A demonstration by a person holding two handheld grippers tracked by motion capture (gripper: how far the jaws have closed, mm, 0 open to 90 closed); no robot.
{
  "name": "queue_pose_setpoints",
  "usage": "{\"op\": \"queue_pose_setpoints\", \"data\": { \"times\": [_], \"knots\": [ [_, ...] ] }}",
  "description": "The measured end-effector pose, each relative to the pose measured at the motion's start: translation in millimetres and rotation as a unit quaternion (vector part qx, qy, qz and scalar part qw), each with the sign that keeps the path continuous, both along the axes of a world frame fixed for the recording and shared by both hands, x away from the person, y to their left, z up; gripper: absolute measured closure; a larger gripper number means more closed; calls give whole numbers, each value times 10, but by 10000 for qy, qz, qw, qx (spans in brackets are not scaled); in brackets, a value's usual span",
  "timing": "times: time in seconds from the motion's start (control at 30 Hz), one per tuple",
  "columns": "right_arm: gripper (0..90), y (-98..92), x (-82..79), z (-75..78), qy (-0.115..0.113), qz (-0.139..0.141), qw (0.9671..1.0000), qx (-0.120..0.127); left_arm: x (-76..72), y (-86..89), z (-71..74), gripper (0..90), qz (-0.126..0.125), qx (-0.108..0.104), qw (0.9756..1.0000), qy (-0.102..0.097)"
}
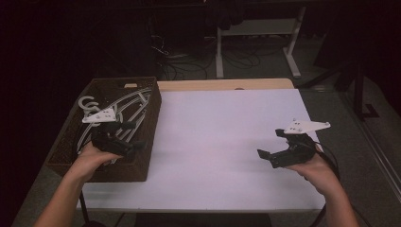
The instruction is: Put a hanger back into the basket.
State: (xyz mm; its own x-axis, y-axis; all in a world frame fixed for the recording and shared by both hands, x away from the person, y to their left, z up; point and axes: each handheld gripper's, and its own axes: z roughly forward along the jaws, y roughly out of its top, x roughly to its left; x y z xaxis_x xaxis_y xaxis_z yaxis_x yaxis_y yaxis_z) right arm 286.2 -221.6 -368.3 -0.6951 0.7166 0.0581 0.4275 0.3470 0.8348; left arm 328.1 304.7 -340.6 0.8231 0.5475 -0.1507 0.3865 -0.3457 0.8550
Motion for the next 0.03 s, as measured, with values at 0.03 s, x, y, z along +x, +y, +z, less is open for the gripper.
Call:
{"op": "queue_pose_setpoints", "data": {
  "times": [0.03],
  "knots": [
    [17,3,3,0,-11,12,10000,-3,0,3,-1,11,0,1,10000,13]
  ]
}}
